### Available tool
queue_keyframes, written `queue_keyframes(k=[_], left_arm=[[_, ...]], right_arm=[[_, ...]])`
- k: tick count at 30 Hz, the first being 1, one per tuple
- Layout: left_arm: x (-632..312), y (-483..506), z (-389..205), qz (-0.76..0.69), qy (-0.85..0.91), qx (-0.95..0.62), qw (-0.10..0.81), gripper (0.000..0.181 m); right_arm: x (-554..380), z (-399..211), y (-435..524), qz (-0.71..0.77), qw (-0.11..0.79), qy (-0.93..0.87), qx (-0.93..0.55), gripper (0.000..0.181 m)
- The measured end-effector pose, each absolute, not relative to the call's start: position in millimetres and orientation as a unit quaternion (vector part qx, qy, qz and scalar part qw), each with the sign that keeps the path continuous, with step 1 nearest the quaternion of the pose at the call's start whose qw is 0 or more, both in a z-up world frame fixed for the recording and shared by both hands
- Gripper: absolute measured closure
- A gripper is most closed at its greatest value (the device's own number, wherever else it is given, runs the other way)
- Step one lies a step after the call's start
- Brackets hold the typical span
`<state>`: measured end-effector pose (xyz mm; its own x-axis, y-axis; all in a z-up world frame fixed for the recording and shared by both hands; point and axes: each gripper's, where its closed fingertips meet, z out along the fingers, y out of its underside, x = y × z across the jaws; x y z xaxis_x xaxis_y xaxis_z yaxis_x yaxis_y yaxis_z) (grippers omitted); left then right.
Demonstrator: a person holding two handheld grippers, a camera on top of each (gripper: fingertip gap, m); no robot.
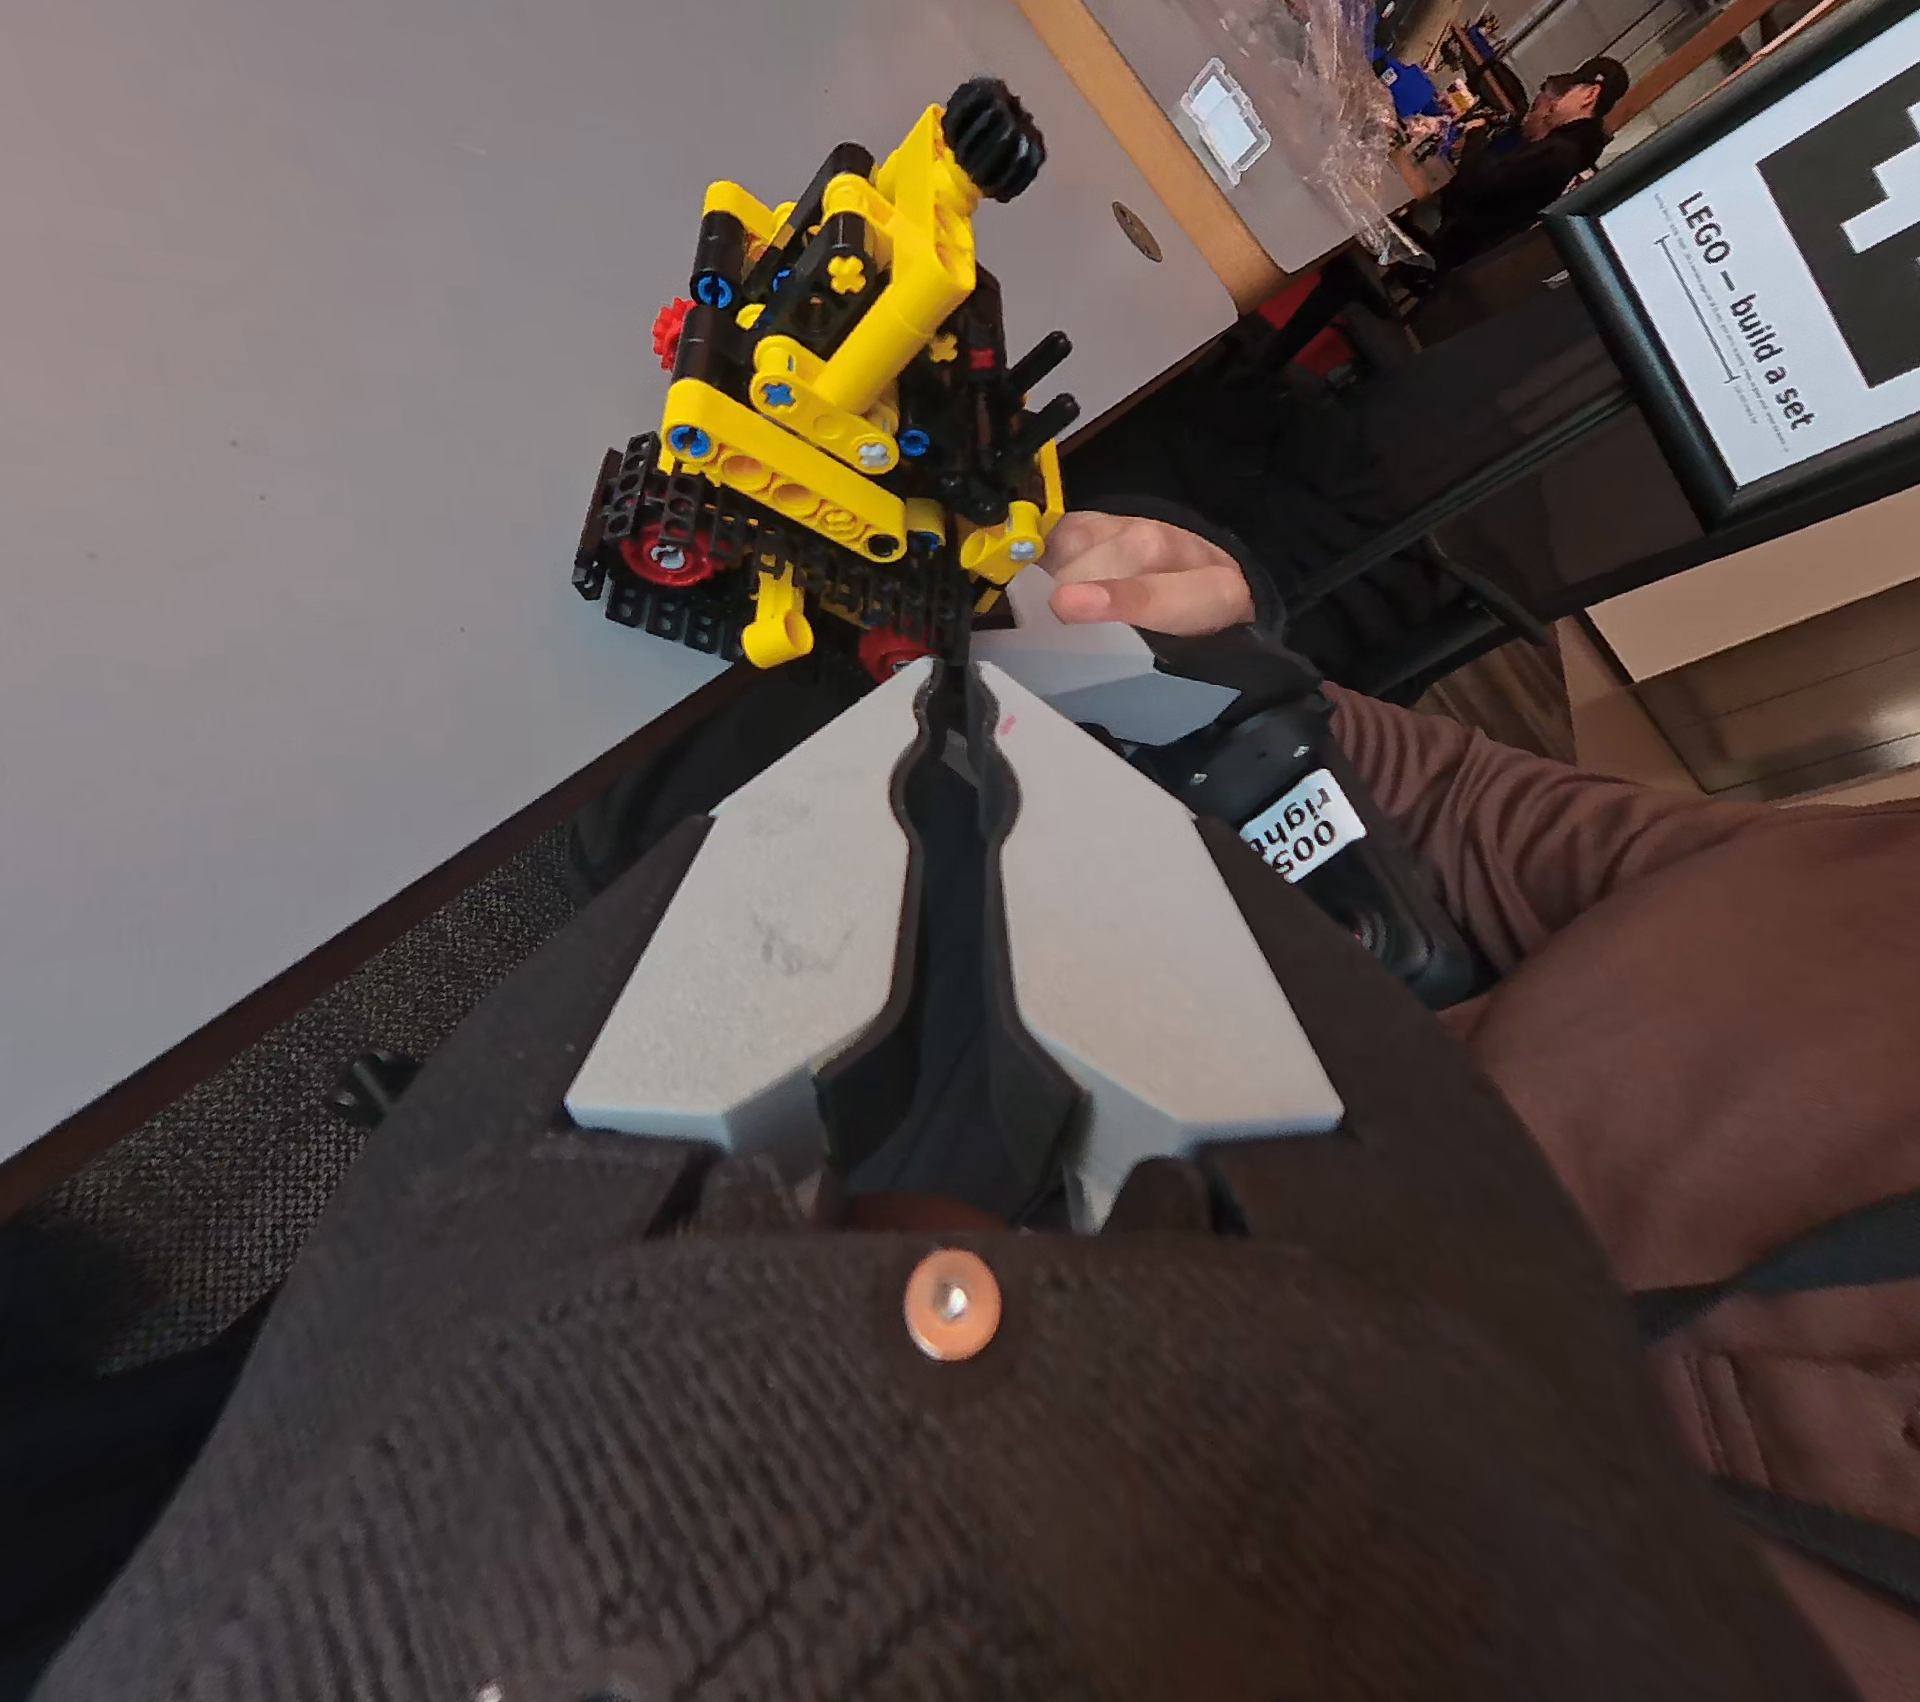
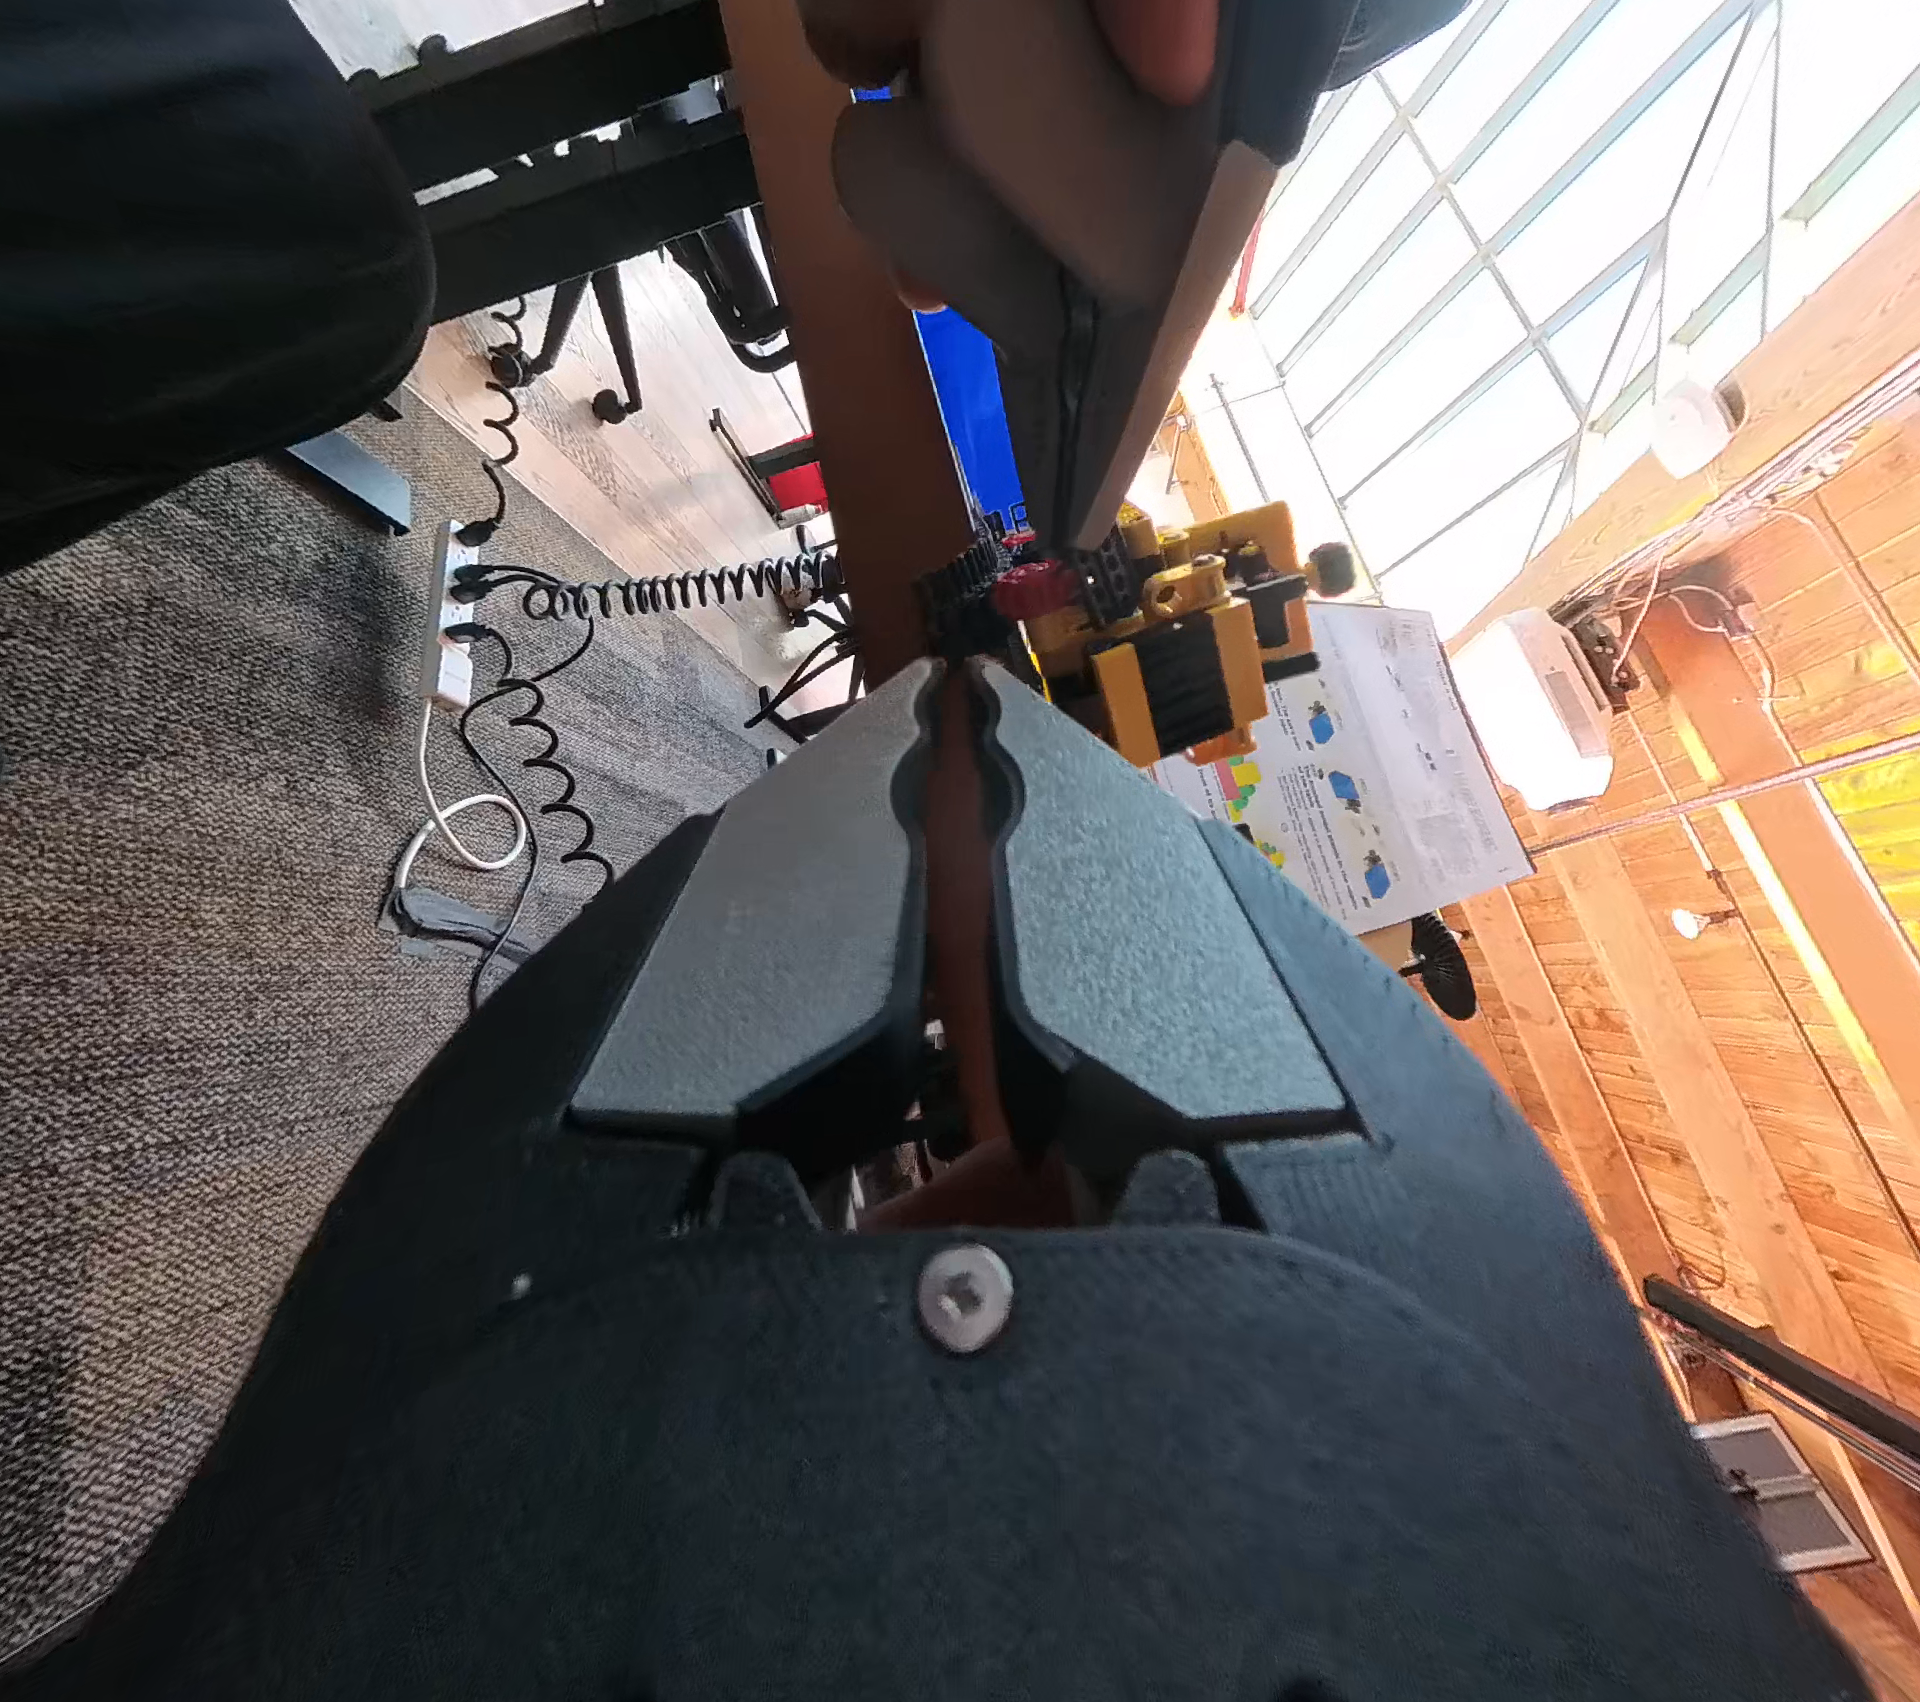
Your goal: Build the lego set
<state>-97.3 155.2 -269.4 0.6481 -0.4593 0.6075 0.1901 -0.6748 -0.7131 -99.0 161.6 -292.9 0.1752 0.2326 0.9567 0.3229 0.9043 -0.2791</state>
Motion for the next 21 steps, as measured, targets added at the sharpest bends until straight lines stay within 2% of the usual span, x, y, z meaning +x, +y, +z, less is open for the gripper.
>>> queue_keyframes(k=[21], left_arm=[[-100.8, 154.2, -270.7, -0.422, 0.078, -0.815, 0.389, 0.181]], right_arm=[[-102.4, -280.5, 155.5, 0.068, 0.703, -0.651, -0.277, 0.181]])
